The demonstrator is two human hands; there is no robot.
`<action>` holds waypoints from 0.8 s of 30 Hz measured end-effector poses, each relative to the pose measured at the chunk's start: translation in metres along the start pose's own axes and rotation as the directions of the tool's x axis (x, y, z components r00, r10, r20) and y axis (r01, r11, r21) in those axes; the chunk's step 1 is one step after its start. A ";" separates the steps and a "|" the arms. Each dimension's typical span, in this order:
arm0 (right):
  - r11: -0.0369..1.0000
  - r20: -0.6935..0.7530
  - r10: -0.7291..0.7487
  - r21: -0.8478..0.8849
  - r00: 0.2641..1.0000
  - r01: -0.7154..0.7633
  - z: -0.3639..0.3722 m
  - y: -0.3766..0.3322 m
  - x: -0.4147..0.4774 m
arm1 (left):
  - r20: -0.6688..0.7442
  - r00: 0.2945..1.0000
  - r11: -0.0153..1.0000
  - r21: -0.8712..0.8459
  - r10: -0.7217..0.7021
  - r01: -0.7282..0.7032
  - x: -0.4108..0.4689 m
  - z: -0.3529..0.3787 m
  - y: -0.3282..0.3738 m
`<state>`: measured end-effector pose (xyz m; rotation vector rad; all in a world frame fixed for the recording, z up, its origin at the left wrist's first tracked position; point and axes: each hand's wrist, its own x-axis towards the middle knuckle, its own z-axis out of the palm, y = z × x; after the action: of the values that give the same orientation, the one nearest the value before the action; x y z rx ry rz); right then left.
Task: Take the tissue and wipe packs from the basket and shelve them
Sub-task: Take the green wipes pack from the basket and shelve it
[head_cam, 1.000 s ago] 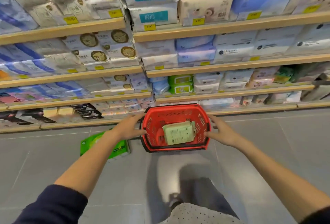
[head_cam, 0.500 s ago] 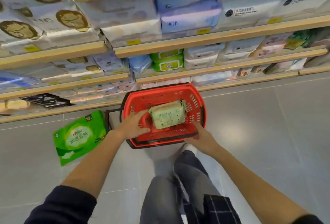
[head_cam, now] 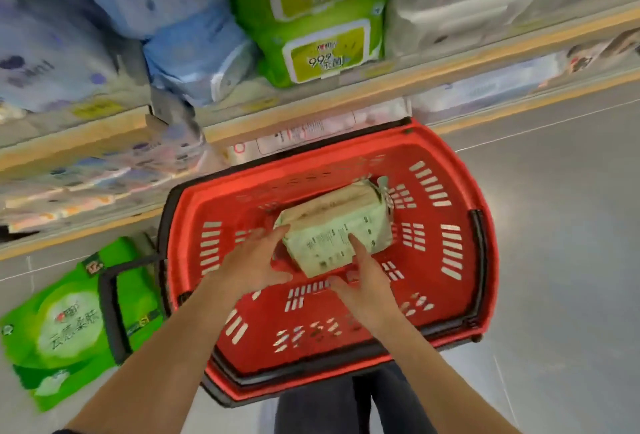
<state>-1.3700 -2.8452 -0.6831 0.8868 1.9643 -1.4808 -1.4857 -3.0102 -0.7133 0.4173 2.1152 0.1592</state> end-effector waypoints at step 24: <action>0.899 -0.171 0.255 0.404 0.952 -0.169 0.046 0.052 0.112 | -0.145 0.972 0.979 0.109 0.186 -0.171 0.119 0.086 -0.015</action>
<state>-1.4022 -2.8584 -0.8098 1.4452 1.6725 -1.7272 -1.4767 -2.9864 -0.8593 0.6724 2.2426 0.2001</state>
